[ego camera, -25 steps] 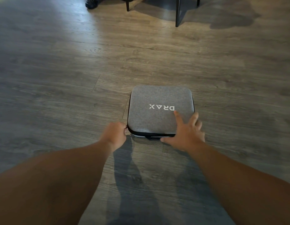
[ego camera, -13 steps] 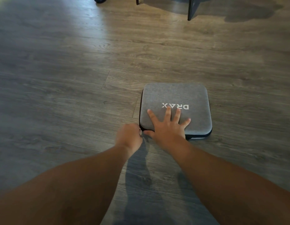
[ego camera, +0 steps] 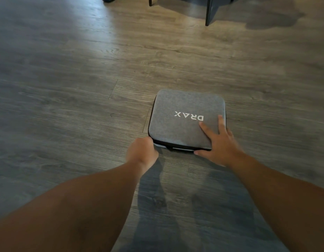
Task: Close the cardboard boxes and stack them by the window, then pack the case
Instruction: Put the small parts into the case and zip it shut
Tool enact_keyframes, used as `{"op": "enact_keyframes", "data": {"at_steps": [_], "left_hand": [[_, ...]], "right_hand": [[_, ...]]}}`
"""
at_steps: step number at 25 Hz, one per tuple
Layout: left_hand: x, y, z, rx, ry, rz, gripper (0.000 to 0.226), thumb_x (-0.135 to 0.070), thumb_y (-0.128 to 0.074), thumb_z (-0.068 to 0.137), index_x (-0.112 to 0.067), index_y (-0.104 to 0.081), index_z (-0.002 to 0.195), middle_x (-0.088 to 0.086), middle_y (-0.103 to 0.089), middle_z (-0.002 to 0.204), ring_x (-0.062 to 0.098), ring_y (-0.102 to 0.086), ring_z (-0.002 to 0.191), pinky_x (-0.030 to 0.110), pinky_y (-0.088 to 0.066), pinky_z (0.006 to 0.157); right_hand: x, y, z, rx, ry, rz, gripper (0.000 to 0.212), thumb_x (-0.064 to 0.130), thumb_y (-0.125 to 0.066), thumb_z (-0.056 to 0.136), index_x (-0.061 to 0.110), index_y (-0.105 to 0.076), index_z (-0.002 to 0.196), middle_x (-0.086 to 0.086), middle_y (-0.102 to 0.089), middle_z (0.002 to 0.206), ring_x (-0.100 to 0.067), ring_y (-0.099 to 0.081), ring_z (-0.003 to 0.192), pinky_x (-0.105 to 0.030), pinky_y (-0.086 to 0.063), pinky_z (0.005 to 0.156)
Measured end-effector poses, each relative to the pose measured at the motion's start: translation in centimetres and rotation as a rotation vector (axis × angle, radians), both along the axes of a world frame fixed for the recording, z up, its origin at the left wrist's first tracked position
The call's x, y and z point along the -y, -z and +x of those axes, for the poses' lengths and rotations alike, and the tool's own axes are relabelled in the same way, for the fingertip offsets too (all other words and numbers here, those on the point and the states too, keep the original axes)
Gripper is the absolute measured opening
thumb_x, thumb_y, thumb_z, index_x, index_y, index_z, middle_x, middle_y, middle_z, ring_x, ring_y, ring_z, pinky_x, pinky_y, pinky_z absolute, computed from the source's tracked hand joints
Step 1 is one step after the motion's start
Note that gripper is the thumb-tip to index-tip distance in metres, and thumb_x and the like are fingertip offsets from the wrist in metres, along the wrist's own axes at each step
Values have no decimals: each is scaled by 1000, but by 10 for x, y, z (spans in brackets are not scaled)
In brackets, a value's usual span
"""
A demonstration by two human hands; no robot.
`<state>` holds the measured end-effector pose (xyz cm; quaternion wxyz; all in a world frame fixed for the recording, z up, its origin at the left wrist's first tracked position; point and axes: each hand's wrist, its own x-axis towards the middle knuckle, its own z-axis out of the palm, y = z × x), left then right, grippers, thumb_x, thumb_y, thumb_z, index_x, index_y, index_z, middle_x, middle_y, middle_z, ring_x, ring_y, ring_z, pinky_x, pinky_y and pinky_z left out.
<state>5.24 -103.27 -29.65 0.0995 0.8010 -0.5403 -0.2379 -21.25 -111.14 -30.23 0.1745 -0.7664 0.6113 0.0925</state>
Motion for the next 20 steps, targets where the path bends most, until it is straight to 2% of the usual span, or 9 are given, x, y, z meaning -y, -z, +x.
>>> {"op": "enact_keyframes", "data": {"at_steps": [4, 7, 10, 12, 14, 15, 17, 18, 20], "left_hand": [[7, -4, -42, 0, 101, -15, 19, -16, -61, 85, -20, -51, 69, -2, -55, 69, 18, -55, 66, 31, -42, 56], [0, 0, -60, -62, 99, -22, 15, -17, -55, 88, -17, -58, 73, -3, -58, 68, 20, -58, 66, 35, -52, 60], [-7, 3, -36, 1, 116, -7, 15, -15, -54, 90, -17, -60, 76, -4, -57, 69, 20, -59, 69, 37, -55, 66], [-10, 4, -14, 71, 111, 9, 13, -11, -53, 89, -15, -61, 78, -1, -60, 72, 20, -58, 70, 35, -53, 65], [-10, 2, 4, 108, 67, 4, 15, -11, -51, 90, -16, -59, 79, -3, -56, 70, 20, -56, 69, 33, -47, 61], [-10, 2, 11, 107, 46, -2, 17, -11, -50, 91, -18, -58, 78, -5, -52, 67, 20, -54, 67, 30, -42, 58], [-8, 2, 17, 73, 17, -3, 23, -11, -50, 94, -22, -53, 73, -6, -51, 64, 17, -53, 64, 28, -34, 51], [-7, 2, 16, 46, 3, 0, 26, -11, -51, 95, -23, -53, 72, -5, -53, 65, 15, -53, 63, 27, -32, 50], [-6, 2, 13, -8, -16, -2, 28, -12, -50, 96, -22, -52, 70, -3, -55, 66, 12, -53, 62, 25, -30, 49]], "right_hand": [[-18, 1, 56, 82, 98, -35, 104, 75, -64, 77, 43, -5, 156, -14, 32, 158, -49, -40, 133, -54, -40, 108], [-34, -2, 88, 151, 99, 17, 101, 48, -73, 84, 34, -5, 156, -16, 36, 155, -48, -49, 123, -50, -47, 99], [-51, -5, 97, 105, 42, 20, 96, 24, -71, 85, 23, -6, 157, -23, 30, 155, -42, -59, 110, -44, -53, 89], [-68, -5, 108, 58, -13, 13, 80, 21, -66, 87, 12, -20, 152, -33, 12, 158, -39, -63, 101, -39, -53, 76], [-68, -11, 116, 27, -91, -88, 53, 31, -66, 89, 10, -45, 133, -35, -29, 150, -36, -65, 93, -37, -47, 64], [-60, -14, 112, 11, -159, -166, 49, 42, -67, 88, 14, -52, 125, -26, -47, 138, -34, -64, 94, -38, -46, 65], [-34, -15, 96, -34, -339, -243, 69, 65, -66, 80, 27, -46, 135, -12, -48, 138, -36, -50, 121, -48, -44, 86], [-21, -17, 87, -58, -383, -194, 84, 73, -63, 77, 36, -32, 146, -10, -31, 154, -39, -30, 140, -61, -35, 101], [-5, -12, 72, -96, -368, -65, 95, 82, -52, 78, 51, -1, 151, -5, 5, 167, -39, 7, 152, -80, -9, 104]]}}
